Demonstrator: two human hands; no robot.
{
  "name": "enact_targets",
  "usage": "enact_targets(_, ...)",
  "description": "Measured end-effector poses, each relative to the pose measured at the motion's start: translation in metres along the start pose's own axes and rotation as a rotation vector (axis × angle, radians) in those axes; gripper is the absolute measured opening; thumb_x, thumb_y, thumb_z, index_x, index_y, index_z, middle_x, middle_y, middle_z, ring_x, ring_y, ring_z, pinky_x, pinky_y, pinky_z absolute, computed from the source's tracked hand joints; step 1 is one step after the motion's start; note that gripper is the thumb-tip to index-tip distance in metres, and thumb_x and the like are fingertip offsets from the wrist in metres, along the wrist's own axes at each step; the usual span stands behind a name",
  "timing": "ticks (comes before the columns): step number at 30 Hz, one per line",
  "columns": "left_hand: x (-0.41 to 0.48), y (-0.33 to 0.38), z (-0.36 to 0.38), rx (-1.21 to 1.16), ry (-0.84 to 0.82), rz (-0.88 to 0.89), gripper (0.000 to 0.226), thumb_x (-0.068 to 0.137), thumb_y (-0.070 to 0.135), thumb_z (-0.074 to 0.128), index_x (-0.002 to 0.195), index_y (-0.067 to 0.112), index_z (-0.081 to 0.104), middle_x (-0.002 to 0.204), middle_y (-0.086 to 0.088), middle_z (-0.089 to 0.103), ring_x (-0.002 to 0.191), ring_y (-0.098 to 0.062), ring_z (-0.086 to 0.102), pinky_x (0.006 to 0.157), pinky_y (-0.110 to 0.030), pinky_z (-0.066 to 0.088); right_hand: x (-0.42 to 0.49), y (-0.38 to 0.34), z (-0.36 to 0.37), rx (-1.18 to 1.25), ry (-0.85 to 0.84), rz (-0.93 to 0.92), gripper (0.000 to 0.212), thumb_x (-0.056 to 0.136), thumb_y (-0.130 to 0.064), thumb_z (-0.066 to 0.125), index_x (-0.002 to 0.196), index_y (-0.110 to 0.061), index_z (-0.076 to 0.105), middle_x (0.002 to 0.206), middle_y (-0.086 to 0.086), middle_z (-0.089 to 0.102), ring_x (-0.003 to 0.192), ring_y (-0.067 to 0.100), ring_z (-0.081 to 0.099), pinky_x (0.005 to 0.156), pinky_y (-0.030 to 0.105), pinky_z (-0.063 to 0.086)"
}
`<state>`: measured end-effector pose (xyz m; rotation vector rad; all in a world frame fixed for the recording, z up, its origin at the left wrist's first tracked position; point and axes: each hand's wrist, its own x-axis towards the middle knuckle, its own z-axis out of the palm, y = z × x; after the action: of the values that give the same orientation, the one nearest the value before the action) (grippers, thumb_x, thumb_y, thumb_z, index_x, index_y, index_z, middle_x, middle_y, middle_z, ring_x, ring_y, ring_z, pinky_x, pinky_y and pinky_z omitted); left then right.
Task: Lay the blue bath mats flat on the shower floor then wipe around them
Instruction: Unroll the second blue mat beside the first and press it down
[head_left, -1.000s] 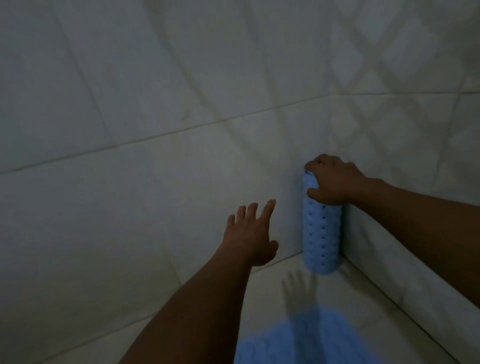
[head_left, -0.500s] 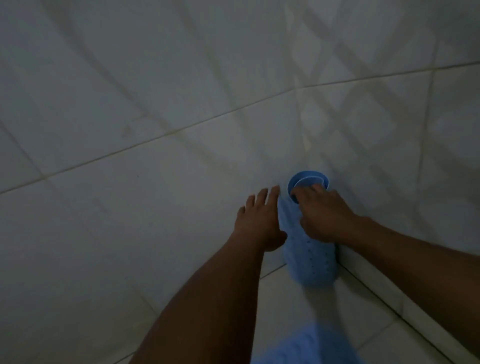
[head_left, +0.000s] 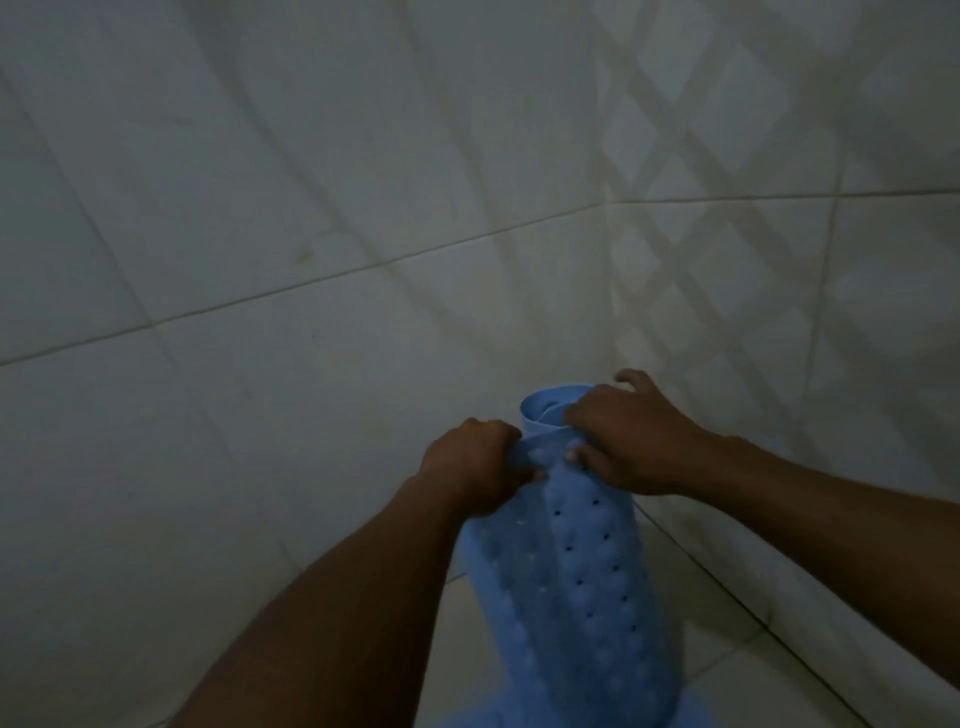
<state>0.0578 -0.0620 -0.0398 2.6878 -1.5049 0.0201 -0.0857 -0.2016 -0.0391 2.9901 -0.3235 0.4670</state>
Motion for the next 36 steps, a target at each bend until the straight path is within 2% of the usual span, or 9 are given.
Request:
enact_targets(3, -0.024, -0.04, -0.008, -0.046, -0.052, -0.106, 0.06, 0.081, 0.068, 0.069, 0.117, 0.02, 0.066, 0.122, -0.012, 0.066, 0.111, -0.032, 0.061, 0.084, -0.037, 0.047, 0.019, -0.042, -0.004, 0.052, -0.06, -0.047, 0.04, 0.097, -0.046, 0.048, 0.128, -0.023, 0.056, 0.125, 0.005, 0.065, 0.116, 0.028, 0.059, 0.097, 0.036, 0.034)
enact_targets(6, -0.052, -0.082, -0.015, -0.059, -0.068, -0.205, 0.063, 0.079, 0.068, 0.071, 0.118, 0.02, 0.066, 0.123, -0.009, 0.066, 0.109, -0.03, 0.062, 0.086, -0.037, 0.048, 0.036, -0.087, 0.007, 0.122, -0.07, -0.06, 0.036, 0.097, -0.048, 0.047, 0.109, -0.016, 0.057, 0.117, 0.011, 0.062, 0.106, 0.033, 0.059, 0.086, 0.038, 0.038)
enact_targets(10, -0.086, -0.13, -0.017, -0.029, -0.098, -0.306, 0.045, 0.078, 0.067, 0.073, 0.089, 0.025, 0.06, 0.107, -0.01, 0.069, 0.096, -0.03, 0.064, 0.077, -0.035, 0.05, 0.058, -0.142, 0.024, 0.261, -0.098, -0.077, 0.037, 0.098, -0.047, 0.049, 0.113, -0.013, 0.055, 0.119, 0.014, 0.057, 0.105, 0.034, 0.058, 0.076, 0.037, 0.036)
enact_targets(12, -0.103, -0.153, -0.012, -0.027, -0.106, -0.359, 0.04, 0.08, 0.064, 0.072, 0.086, 0.028, 0.057, 0.106, -0.011, 0.069, 0.097, -0.031, 0.065, 0.076, -0.035, 0.05, 0.073, -0.17, 0.037, 0.279, -0.108, -0.103, 0.039, 0.098, -0.046, 0.05, 0.117, -0.013, 0.055, 0.121, 0.014, 0.058, 0.107, 0.034, 0.059, 0.076, 0.036, 0.036)
enact_targets(17, -0.154, -0.202, 0.011, -0.044, -0.075, -0.523, 0.024, 0.091, 0.047, 0.066, 0.1, 0.024, 0.066, 0.107, -0.011, 0.071, 0.099, -0.032, 0.066, 0.075, -0.034, 0.047, 0.117, -0.237, 0.056, 0.282, -0.086, -0.242, 0.031, 0.097, -0.038, 0.054, 0.113, -0.013, 0.059, 0.116, 0.011, 0.062, 0.101, 0.03, 0.062, 0.073, 0.032, 0.035)
enact_targets(21, -0.192, -0.223, 0.024, -0.013, -0.032, -0.635, 0.028, 0.093, 0.043, 0.062, 0.114, 0.025, 0.067, 0.11, -0.011, 0.071, 0.101, -0.034, 0.066, 0.075, -0.035, 0.046, 0.134, -0.279, 0.066, 0.264, -0.079, -0.38, 0.032, 0.097, -0.04, 0.052, 0.11, -0.012, 0.06, 0.111, 0.01, 0.063, 0.086, 0.025, 0.055, 0.072, 0.032, 0.033)
enact_targets(24, -0.205, -0.228, 0.032, -0.018, -0.011, -0.664, 0.026, 0.094, 0.042, 0.061, 0.112, 0.024, 0.066, 0.109, -0.011, 0.071, 0.102, -0.036, 0.065, 0.076, -0.038, 0.047, 0.135, -0.291, 0.075, 0.231, -0.026, -0.444, 0.032, 0.097, -0.041, 0.052, 0.11, -0.012, 0.059, 0.11, 0.01, 0.064, 0.097, 0.029, 0.062, 0.071, 0.033, 0.031)
enact_targets(33, -0.196, -0.201, 0.053, -0.066, 0.131, -0.626, 0.01, 0.095, 0.036, 0.056, 0.095, 0.026, 0.054, 0.099, -0.011, 0.067, 0.094, -0.036, 0.063, 0.069, -0.036, 0.04, 0.114, -0.263, 0.068, 0.22, 0.01, -0.378, 0.042, 0.096, -0.051, 0.051, 0.112, -0.012, 0.057, 0.106, 0.012, 0.064, 0.087, 0.029, 0.06, 0.067, 0.032, 0.031)
enact_targets(36, -0.196, -0.188, 0.043, -0.061, 0.141, -0.563, 0.016, 0.095, 0.037, 0.057, 0.104, 0.024, 0.059, 0.104, -0.011, 0.067, 0.096, -0.037, 0.063, 0.07, -0.036, 0.041, 0.089, -0.25, 0.051, 0.199, -0.041, -0.317, 0.043, 0.095, -0.055, 0.05, 0.111, -0.015, 0.055, 0.108, 0.012, 0.063, 0.092, 0.031, 0.061, 0.068, 0.034, 0.033)
